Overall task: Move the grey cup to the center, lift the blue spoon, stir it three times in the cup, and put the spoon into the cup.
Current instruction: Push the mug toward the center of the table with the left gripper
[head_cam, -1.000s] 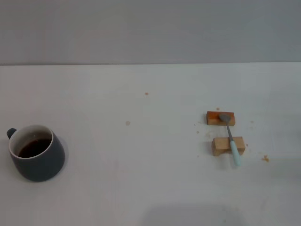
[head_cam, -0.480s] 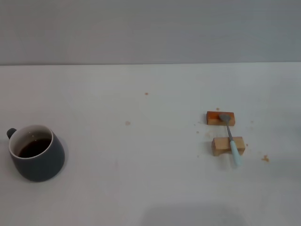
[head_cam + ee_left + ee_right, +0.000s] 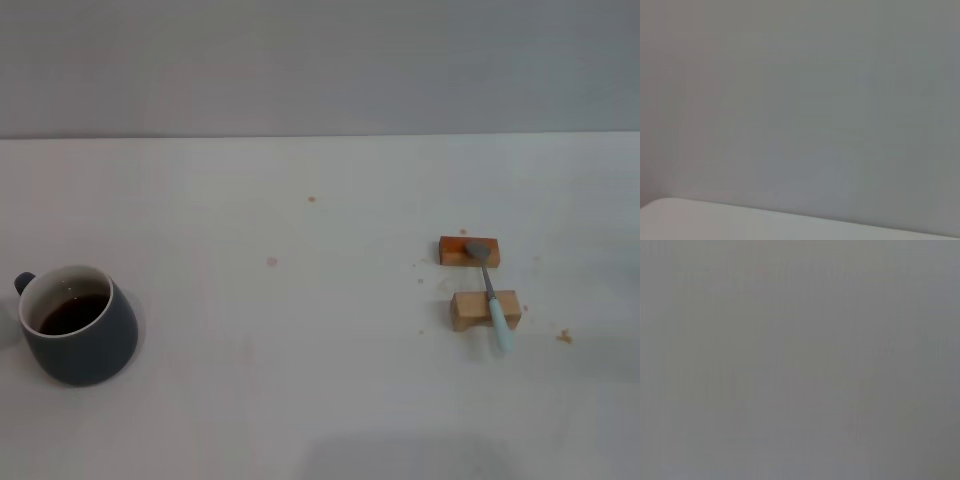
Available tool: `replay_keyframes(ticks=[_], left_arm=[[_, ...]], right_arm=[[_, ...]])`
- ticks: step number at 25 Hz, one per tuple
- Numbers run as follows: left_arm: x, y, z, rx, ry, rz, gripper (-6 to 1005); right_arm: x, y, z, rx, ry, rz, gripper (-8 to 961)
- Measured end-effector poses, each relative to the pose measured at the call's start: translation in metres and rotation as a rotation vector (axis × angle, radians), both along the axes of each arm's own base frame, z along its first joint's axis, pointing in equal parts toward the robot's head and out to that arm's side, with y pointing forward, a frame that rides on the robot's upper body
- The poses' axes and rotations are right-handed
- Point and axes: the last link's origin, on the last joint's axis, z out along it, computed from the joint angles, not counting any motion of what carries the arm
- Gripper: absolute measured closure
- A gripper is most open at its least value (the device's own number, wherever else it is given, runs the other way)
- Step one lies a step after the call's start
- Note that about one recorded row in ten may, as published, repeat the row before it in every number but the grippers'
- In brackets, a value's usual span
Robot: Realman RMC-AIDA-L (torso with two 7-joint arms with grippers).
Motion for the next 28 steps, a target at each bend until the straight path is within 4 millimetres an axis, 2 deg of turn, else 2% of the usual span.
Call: replay_keyframes(ticks=[4, 5, 26, 28], left_arm=[[0.004, 0.001, -0.004, -0.016, 0.001, -0.019, 1001], [0.01, 0.002, -0.012, -0.048, 0.002, -0.047, 1001], [0.037, -0.002, -0.033, -0.122, 0.003, -0.187, 1001], [0.043, -0.003, -0.04, -0.15, 0.0, -0.212, 1001]], right_arm=[[-0.001, 0.0, 0.0, 0.001, 0.0, 0.003, 536], [-0.001, -0.001, 0.0, 0.0, 0.0, 0.003, 536], [-0.008, -0.011, 0.006, 0.014, 0.003, 0.04, 536], [-0.008, -0.011, 0.006, 0.014, 0.003, 0.041, 535]])
